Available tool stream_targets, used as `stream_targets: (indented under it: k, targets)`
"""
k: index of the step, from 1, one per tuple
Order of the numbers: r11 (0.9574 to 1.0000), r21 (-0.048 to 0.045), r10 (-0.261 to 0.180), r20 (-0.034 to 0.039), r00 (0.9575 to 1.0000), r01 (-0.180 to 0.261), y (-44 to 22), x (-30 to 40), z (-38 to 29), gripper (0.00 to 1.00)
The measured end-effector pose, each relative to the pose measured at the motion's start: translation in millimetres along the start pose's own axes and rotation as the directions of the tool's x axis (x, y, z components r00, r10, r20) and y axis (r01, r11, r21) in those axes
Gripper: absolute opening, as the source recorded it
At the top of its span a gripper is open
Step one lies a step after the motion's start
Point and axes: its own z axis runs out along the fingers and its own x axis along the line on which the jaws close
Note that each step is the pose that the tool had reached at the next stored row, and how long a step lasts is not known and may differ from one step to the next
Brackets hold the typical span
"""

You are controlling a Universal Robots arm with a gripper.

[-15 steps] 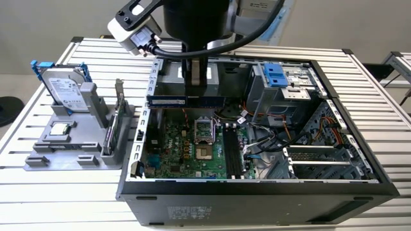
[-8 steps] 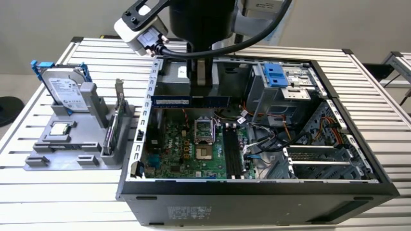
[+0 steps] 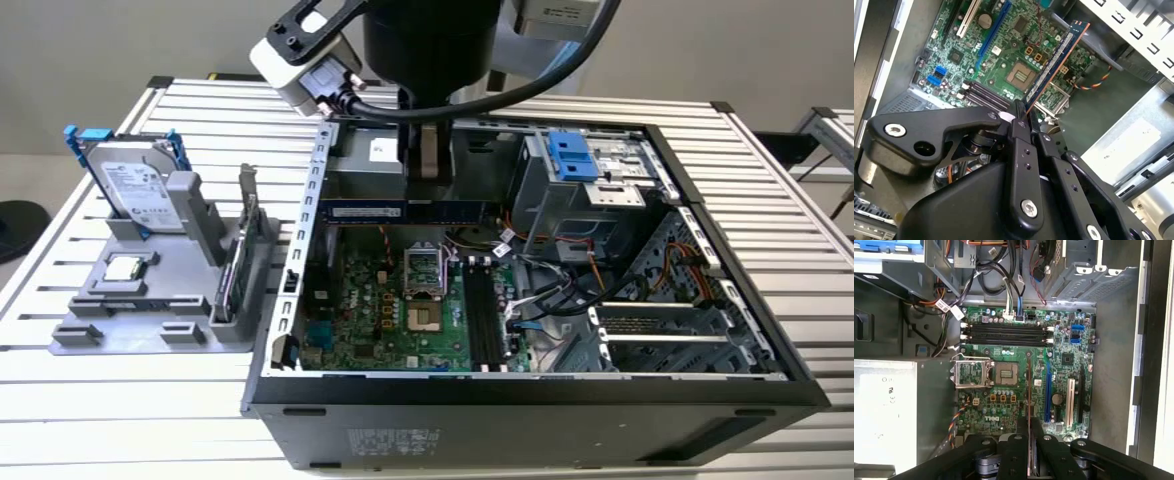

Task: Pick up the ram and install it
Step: 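Pick up the ram and move it above insertion slot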

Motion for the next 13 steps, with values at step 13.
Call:
stream_targets:
  k: [13]
  targets:
    - [1.0, 0.0, 0.0, 0.0, 1.0, 0.0, 9.5, -0.1, 0.1, 0.0]
